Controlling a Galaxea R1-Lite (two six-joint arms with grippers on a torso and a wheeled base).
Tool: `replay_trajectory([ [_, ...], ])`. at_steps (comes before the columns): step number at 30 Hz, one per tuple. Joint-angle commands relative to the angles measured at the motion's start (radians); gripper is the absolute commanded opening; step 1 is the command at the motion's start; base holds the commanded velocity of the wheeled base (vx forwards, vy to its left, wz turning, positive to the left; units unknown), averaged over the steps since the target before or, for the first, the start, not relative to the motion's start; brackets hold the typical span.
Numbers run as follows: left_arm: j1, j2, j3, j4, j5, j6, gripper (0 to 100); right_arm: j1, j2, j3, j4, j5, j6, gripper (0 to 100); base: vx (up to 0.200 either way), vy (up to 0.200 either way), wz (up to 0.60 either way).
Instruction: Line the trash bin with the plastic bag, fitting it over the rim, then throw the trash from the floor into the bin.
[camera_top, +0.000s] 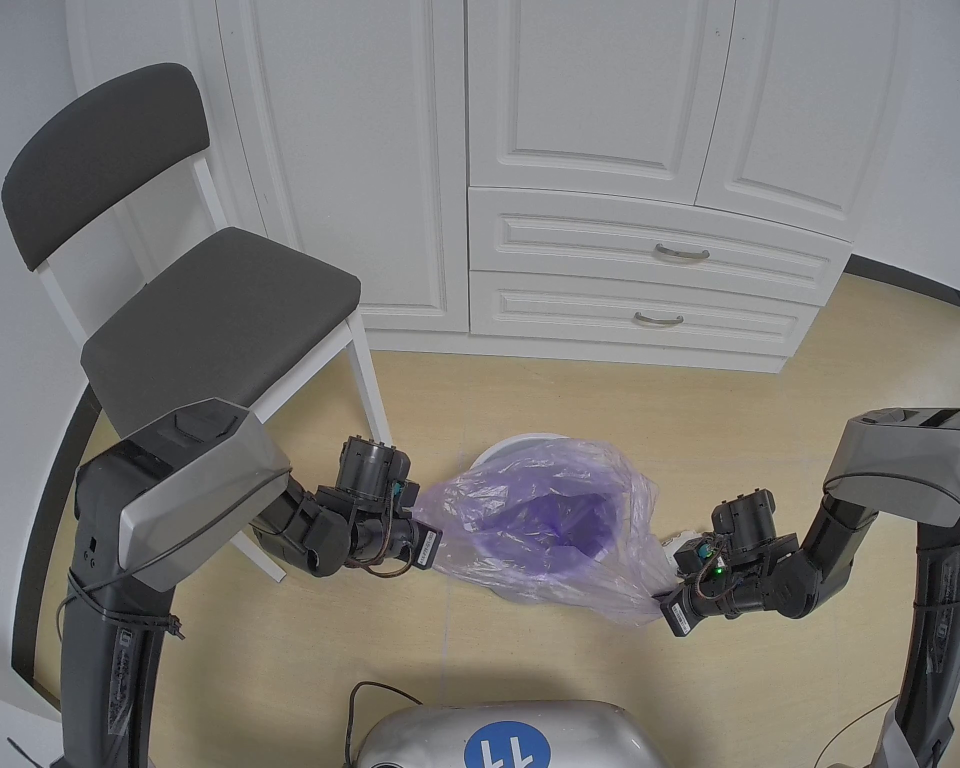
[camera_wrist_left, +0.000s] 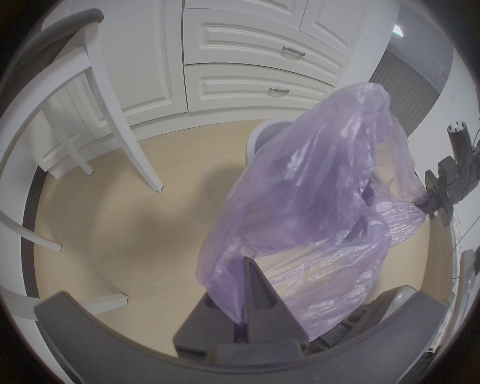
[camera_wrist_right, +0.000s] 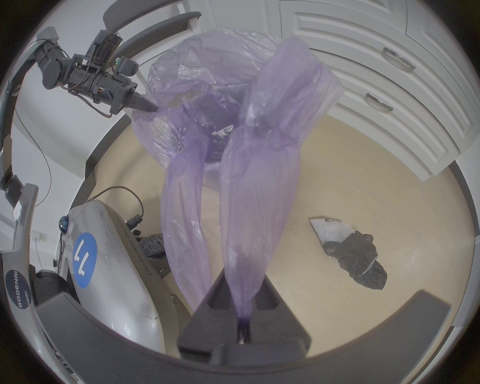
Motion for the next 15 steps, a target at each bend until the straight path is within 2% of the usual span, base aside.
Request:
replay_trajectory([
  [1, -0.01, 0.049, -0.016, -0.01, 0.01, -0.001, 0, 0.003, 0.028, -0.013, 0.014, -0.006, -0.001, 0, 0.0, 0.0, 0.0],
  [3, -0.01, 0.05, -0.017, -0.011, 0.01, -0.003, 0, 0.003, 0.029, -0.015, 0.014, -0.006, -0.001, 0, 0.0, 0.0, 0.0],
  [6, -0.011, 0.092, -0.074, -0.011, 0.066, -0.014, 0, 0.0, 0.084, -0.085, 0.005, -0.015, 0.04, 0, 0.0, 0.0, 0.0],
  [10, -0.018, 0.127, -0.125, -0.025, 0.142, -0.037, 0, 0.014, 0.117, -0.15, 0.001, -0.067, 0.144, 0, 0.0, 0.0, 0.0],
  [15, -0.018, 0.139, -0.152, -0.039, 0.158, -0.054, 0, 0.02, 0.143, -0.185, -0.005, -0.108, 0.171, 0, 0.0, 0.0, 0.0],
])
